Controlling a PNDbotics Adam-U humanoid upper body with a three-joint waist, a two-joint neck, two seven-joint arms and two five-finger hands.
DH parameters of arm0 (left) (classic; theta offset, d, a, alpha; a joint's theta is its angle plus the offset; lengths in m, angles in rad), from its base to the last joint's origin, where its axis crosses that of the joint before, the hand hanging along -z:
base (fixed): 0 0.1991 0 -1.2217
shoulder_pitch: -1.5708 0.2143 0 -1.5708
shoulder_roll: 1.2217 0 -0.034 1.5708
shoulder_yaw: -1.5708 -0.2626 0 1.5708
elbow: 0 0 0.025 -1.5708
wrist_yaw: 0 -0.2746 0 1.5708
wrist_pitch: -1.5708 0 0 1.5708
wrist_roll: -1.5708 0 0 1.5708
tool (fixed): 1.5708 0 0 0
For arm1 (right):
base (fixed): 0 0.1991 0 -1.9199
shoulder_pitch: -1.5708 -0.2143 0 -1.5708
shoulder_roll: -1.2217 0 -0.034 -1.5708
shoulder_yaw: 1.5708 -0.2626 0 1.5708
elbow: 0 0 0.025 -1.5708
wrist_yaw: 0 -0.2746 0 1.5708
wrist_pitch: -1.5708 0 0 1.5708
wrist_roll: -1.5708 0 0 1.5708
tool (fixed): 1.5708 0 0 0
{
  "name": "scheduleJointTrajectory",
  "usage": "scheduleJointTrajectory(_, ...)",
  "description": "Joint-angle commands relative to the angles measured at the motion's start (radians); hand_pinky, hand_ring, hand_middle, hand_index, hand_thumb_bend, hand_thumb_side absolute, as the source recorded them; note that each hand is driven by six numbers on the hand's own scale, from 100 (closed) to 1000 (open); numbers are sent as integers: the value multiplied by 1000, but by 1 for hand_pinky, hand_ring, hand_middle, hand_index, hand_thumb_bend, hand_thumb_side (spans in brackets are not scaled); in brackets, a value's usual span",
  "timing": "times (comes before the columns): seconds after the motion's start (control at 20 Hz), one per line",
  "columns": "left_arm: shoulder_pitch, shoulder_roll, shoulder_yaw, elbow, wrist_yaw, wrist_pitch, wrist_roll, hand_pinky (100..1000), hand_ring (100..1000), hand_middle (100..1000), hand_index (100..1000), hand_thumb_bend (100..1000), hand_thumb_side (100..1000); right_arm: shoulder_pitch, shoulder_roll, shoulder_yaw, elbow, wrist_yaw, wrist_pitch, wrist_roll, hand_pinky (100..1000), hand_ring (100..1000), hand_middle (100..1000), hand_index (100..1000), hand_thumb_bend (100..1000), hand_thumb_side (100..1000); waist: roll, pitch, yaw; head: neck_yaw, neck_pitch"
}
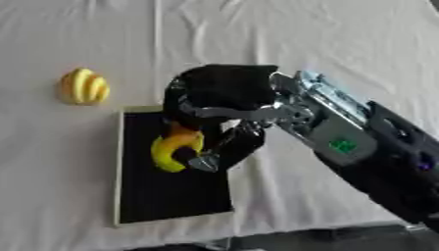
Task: Pick up objects on the table and place them in the box.
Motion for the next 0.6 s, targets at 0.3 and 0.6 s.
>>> scheduleJointTrajectory(0.3, -5, 24, -3, -15, 8, 5, -10, 779, 790, 765, 863, 100, 334, 8, 7, 12, 57, 127, -95, 26, 951, 949, 838, 924, 100, 304, 3, -14, 1, -2, 1)
scheduleJointTrajectory(0.6, -4, 24, -7, -15, 11, 6, -16, 779, 790, 766, 864, 100, 335, 26, 1, -13, 49, 188, -151, 10, 968, 964, 852, 942, 100, 258, 3, -16, -3, 1, 1)
